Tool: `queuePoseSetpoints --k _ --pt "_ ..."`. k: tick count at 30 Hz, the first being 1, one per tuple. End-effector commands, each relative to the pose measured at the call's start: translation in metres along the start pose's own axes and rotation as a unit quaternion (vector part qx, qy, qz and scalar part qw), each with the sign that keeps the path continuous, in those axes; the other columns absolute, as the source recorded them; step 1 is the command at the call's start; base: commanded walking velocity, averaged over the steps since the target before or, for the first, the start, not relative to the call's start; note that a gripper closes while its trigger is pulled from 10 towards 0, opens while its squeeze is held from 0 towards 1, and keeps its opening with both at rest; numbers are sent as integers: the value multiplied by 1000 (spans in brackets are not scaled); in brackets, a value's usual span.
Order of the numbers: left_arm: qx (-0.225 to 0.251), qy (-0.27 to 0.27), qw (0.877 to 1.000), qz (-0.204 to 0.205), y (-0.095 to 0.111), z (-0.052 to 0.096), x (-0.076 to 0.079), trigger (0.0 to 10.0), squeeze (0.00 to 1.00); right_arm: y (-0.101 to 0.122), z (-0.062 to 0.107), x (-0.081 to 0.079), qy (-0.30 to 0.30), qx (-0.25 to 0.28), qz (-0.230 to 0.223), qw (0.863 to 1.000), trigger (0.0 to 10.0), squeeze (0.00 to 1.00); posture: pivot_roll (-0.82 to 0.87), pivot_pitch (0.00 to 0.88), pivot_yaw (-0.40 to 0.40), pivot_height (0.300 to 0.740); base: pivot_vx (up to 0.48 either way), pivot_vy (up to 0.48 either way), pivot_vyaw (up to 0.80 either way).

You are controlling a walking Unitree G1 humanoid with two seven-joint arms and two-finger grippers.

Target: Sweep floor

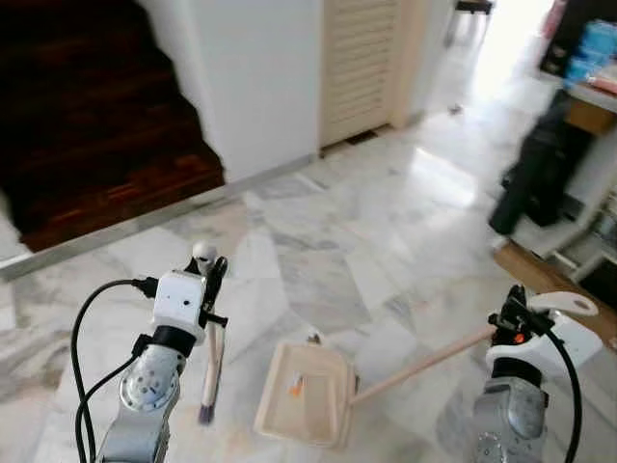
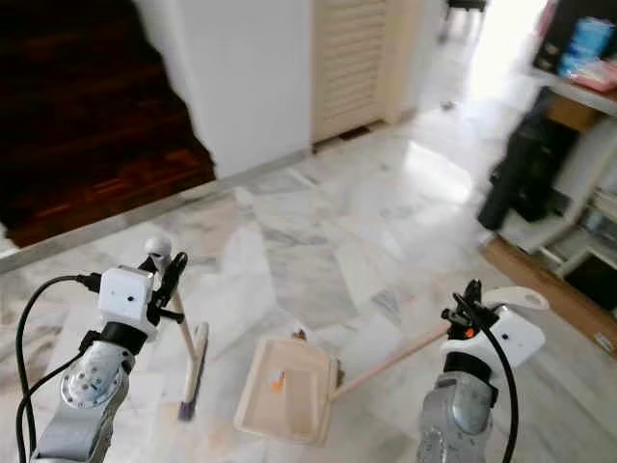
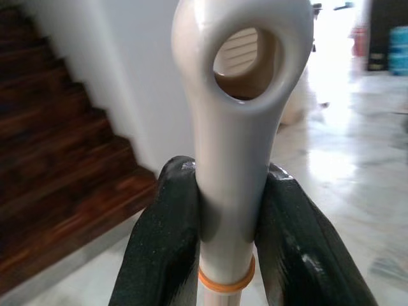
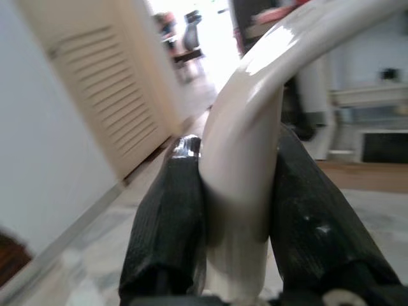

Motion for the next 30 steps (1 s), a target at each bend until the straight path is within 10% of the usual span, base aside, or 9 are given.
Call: queuePoseSetpoints --k 1,30 --pt "21 4 1000 -8 11 -1 -4 10000 0 9 -2 -7 10 17 -5 1000 10000 0 120 31 -48 740 0 0 788" --pt "18 9 1000 -9 9 -2 -5 10000 0 7 -3 -9 17 11 -12 1000 10000 0 122 32 -52 740 0 0 702"
Point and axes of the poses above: a point about 5 cm out from each wrist's last joint towards the gripper, its own z axis pointing back from the gripper into the wrist, its own y axis along the axis of the wrist's last joint, x = y × z, the point moved 4 cm from there along -z, pointing out of the wrist towards the gripper, and after that the axes turned 7 degrees about z, right-handed, at the moved point
